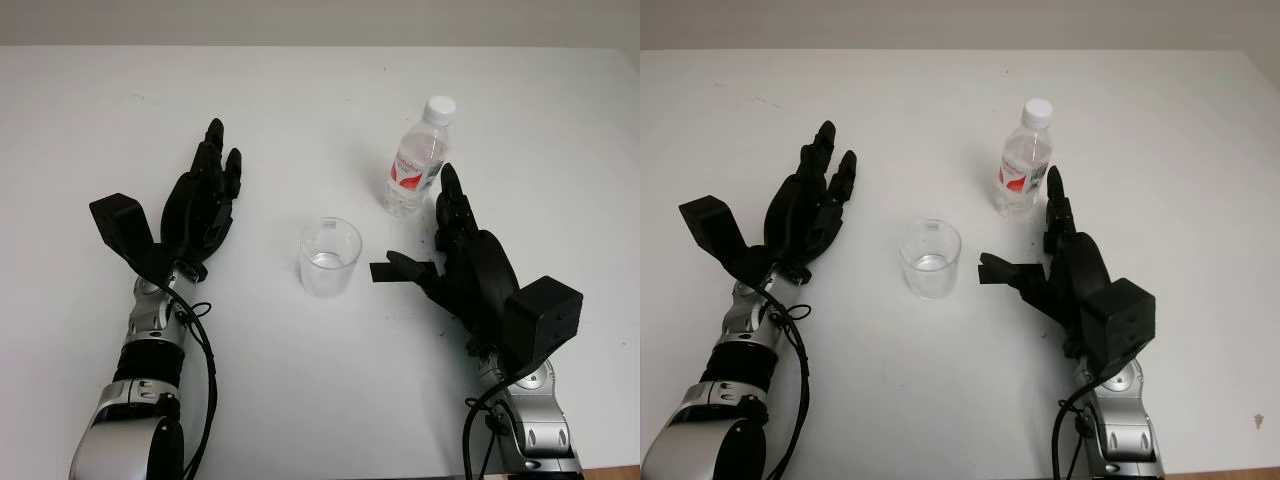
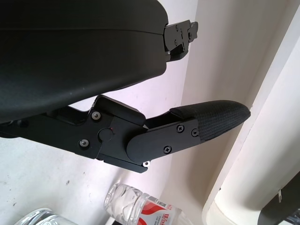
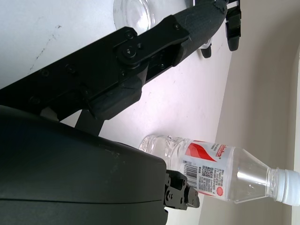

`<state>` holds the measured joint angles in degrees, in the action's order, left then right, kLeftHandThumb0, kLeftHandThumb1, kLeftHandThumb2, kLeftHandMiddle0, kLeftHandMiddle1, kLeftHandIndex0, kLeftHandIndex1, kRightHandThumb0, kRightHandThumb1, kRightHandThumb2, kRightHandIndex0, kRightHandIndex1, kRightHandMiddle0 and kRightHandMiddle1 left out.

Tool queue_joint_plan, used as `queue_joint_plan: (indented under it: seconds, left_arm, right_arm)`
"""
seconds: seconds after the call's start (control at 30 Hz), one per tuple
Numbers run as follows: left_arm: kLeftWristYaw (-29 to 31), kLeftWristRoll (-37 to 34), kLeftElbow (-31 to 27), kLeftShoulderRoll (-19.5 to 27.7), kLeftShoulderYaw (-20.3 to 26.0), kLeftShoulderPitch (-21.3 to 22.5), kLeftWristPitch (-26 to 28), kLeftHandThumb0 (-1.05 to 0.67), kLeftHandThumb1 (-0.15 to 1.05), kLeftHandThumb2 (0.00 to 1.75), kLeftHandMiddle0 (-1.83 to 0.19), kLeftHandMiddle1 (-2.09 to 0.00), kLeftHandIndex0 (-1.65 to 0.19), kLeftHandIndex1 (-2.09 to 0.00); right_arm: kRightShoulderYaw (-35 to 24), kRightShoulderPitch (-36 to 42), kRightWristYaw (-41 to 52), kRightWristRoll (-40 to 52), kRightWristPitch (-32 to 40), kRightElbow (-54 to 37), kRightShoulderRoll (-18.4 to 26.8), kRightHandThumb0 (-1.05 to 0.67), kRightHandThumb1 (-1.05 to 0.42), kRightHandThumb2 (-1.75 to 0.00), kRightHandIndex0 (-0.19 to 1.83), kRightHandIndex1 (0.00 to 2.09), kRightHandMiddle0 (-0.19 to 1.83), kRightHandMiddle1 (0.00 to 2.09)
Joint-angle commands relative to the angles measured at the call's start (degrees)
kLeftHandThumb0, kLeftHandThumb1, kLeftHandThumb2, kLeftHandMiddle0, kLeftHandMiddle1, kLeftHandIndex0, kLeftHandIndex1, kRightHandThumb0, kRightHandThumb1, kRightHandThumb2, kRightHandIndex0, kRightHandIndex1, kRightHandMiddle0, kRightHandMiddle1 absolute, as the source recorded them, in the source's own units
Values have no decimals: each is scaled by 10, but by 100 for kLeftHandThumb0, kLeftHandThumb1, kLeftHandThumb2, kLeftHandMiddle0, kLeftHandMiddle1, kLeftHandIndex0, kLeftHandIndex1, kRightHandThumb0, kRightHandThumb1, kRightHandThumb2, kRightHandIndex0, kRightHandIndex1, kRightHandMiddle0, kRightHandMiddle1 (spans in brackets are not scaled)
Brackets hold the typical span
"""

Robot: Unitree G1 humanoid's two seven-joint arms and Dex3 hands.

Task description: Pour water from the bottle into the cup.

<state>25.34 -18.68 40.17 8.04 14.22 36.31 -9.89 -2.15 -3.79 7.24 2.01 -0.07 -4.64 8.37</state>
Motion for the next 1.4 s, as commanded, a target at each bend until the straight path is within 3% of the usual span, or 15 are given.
queue_joint_plan:
  seconds: [0.0,0.43,0.63,0.83,1.03,1.37]
  left_arm:
    - [0,0,-2,1,1,-8,0,-85,105,70,19,0,19,0]
    - [-5,-1,-10,1,0,-14,6,-85,105,70,19,0,19,0]
    - [3,-2,1,-2,-1,-4,-2,-85,105,69,19,0,19,0]
    - [-1,0,9,-8,-3,1,-7,-85,105,69,19,0,19,0]
    - [3,-4,7,-7,0,0,-7,-86,105,69,19,0,19,0]
    - [2,-1,9,-6,1,3,-8,-85,105,69,19,0,19,0]
  right_arm:
    - [-1,7,1,1,0,-12,-1,-99,-85,-5,-19,0,-19,0]
    - [-4,-5,9,6,-7,-2,3,-96,-84,-5,-19,0,-19,0]
    - [-27,-56,-21,-9,7,4,13,-97,-87,-6,-19,0,-19,0]
    - [-41,-146,-28,-27,18,63,44,-91,-88,-6,-19,0,-19,0]
    - [-41,-236,-23,-49,-2,180,73,-93,-90,-6,-19,0,-19,0]
    - [-35,-321,-11,-51,-13,328,82,-92,-89,-5,-19,0,-19,0]
